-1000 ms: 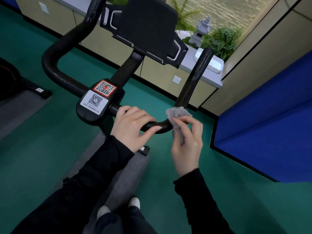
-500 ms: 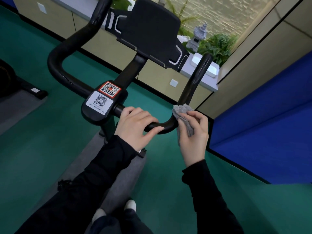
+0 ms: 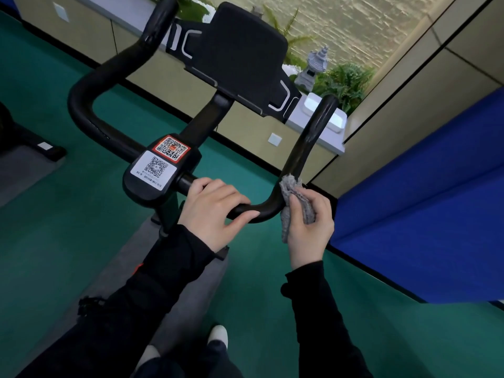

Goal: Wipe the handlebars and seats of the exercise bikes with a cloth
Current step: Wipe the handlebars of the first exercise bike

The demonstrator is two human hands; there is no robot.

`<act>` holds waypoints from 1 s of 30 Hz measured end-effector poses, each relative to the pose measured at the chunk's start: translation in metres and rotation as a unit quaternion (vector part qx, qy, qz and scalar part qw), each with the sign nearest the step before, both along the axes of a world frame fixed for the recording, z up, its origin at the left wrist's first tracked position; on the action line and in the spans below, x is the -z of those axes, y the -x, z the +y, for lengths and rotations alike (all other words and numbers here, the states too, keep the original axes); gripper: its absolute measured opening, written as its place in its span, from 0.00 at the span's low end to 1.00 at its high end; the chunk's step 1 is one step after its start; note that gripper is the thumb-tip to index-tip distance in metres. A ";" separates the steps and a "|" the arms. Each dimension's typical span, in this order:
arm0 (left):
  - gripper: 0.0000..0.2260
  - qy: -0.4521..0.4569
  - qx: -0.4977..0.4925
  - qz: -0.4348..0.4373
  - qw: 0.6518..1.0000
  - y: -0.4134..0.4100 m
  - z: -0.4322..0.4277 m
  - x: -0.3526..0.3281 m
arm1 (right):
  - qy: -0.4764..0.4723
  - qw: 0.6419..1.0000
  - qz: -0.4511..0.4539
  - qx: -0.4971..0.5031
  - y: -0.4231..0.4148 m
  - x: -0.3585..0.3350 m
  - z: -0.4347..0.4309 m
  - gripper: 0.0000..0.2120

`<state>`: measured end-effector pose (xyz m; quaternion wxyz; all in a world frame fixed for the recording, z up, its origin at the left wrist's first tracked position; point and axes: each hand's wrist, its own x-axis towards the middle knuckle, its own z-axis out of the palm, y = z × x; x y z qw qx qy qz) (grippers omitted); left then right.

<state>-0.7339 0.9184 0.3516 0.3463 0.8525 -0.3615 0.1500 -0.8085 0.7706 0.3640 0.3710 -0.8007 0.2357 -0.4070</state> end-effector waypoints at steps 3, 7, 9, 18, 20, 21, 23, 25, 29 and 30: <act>0.16 0.001 -0.006 0.004 1.000 0.001 -0.002 -0.002 | -0.036 0.999 -0.015 0.011 -0.008 0.001 -0.006 0.08; 0.17 -0.002 -0.017 0.001 1.000 0.003 -0.004 -0.005 | -0.127 0.992 -0.026 -0.004 -0.014 0.004 -0.019 0.05; 0.18 -0.008 -0.028 0.001 1.000 0.004 -0.007 -0.008 | -0.148 0.988 -0.032 -0.020 -0.010 0.008 -0.018 0.04; 0.17 -0.051 -0.066 -0.002 0.996 0.019 -0.044 -0.017 | -0.130 0.989 -0.054 -0.055 -0.020 0.007 -0.037 0.08; 0.16 -0.038 -0.078 0.013 0.996 0.020 -0.046 -0.017 | -0.169 0.981 -0.070 -0.060 -0.019 0.012 -0.033 0.08; 0.16 -0.029 -0.082 0.023 0.996 0.021 -0.047 -0.017 | -0.194 0.976 -0.078 -0.061 -0.015 0.016 -0.028 0.07; 0.16 -0.010 -0.086 0.040 0.995 0.023 -0.047 -0.018 | -0.252 0.962 -0.089 -0.062 -0.006 0.024 -0.018 0.03; 0.17 0.003 -0.087 0.052 0.995 0.024 -0.047 -0.019 | -0.310 0.943 -0.098 -0.068 -0.007 0.025 -0.016 0.05; 0.18 0.023 -0.093 0.059 0.994 0.024 -0.048 -0.019 | -0.434 0.892 -0.108 -0.064 -0.024 0.023 -0.028 0.06; 0.18 0.025 -0.094 0.059 0.994 0.024 -0.048 -0.018 | -0.457 0.880 -0.109 -0.071 -0.024 0.023 -0.028 0.05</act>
